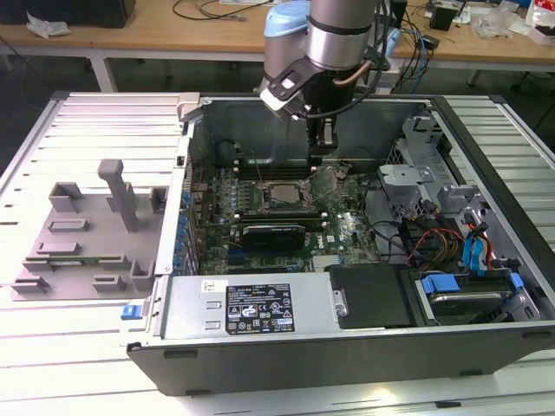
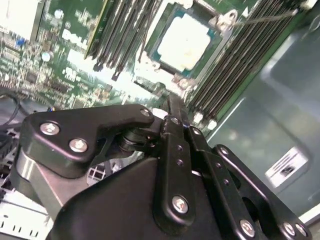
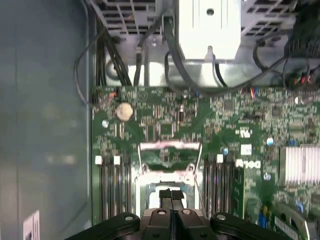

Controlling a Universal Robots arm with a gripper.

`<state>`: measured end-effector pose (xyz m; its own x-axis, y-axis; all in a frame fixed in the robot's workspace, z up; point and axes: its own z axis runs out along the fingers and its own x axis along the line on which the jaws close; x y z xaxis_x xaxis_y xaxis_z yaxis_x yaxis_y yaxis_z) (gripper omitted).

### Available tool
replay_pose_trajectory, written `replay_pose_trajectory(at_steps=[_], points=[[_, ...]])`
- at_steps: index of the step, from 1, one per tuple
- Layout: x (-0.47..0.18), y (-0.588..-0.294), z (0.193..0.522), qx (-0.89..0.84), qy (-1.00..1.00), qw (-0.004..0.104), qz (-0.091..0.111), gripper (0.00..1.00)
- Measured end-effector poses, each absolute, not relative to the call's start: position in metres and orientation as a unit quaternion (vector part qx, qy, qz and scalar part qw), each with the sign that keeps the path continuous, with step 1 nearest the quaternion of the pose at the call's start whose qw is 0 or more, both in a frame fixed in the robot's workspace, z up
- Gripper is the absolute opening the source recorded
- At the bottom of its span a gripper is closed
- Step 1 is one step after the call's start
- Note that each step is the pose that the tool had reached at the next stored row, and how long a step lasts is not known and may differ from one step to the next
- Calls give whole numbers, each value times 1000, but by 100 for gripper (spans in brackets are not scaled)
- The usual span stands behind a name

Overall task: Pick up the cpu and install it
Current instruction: 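Close the cpu cover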

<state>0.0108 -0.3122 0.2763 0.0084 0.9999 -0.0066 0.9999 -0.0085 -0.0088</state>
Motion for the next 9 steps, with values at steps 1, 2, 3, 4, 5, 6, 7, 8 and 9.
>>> replay_pose_trajectory(at_steps=[1,2,3,4,5,6,7,8,9], points=[[17,-313,276,-710,-704,1,6,11],[24,-313,276,-710,-704,1,6,11],[35,-313,276,-710,-704,1,6,11],[46,-313,276,-710,-704,1,6,11],[53,-313,276,-710,-704,1,6,11],[60,-314,276,-710,-704,1,6,11],[65,-314,276,-710,-704,1,6,11],[69,-314,276,-710,-704,1,6,11],[70,-314,276,-710,-704,1,6,11]])
